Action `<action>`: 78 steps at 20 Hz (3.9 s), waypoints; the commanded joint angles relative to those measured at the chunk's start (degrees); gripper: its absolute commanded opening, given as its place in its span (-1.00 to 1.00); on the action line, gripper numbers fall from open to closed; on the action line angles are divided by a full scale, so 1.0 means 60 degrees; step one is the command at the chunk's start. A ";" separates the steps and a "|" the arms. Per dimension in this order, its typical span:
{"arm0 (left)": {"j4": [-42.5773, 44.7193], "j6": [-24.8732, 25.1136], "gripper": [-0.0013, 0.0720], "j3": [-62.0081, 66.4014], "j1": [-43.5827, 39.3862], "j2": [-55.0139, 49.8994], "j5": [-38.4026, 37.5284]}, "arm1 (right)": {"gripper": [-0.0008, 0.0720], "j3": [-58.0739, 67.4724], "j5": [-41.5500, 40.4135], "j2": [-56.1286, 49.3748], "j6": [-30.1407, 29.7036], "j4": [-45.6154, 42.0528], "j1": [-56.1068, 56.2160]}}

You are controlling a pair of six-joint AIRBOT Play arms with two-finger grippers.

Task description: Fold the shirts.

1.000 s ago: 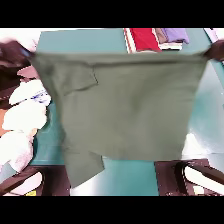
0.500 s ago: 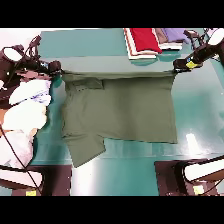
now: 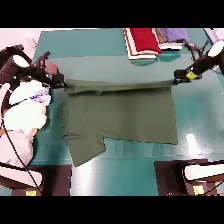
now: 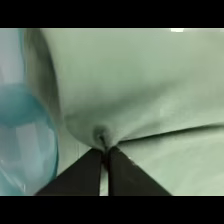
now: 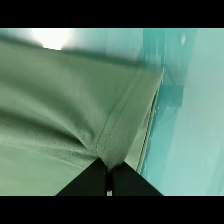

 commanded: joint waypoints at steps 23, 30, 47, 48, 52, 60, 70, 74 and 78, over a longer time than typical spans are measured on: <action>0.1876 -0.1526 0.48 -0.6790 -0.0299 0.6193 -0.1031 | 0.39 -0.9624 0.0827 0.5399 -0.1100 0.1614 -0.4645; 0.1931 -0.1504 0.48 -0.6801 -0.0299 0.6196 -0.0984 | -0.27 -0.9843 0.0073 0.4659 -0.1075 0.1566 -0.2728; -0.0076 -0.1858 0.48 -1.0185 -0.1552 0.7854 -0.0146 | -0.93 -0.9235 0.0222 0.6116 -0.0907 0.1588 -0.1450; -0.0098 -0.1927 0.48 -1.0189 -0.1617 0.7854 -0.0055 | -0.93 -0.8972 0.0219 0.5963 -0.0907 0.1588 -0.1249; -0.0168 -0.2040 -0.04 -1.0189 -0.1614 0.7854 0.0342 | -0.93 -0.7967 0.0306 0.5541 -0.0732 0.1581 -0.0565; -0.0237 -0.1825 -0.89 -0.9996 -0.1614 0.7865 0.0208 | -0.93 -0.7584 0.0459 0.6244 -0.0619 0.1501 -0.0470; 0.0459 -0.3220 -0.89 -0.9114 -0.1614 1.1318 -0.3461 | -0.93 -0.7657 0.2481 0.8521 -0.0627 -0.0277 -0.2142; 0.0579 -0.3497 -0.89 -0.8193 -0.1614 1.1912 -0.3960 | -0.93 -0.7355 0.2484 0.8772 -0.0623 -0.0204 -0.2357; 0.0969 -0.2426 -0.89 -0.7089 -0.1614 1.0185 -0.1916 | -0.93 -0.5890 0.1847 0.7104 -0.0619 -0.0160 -0.1865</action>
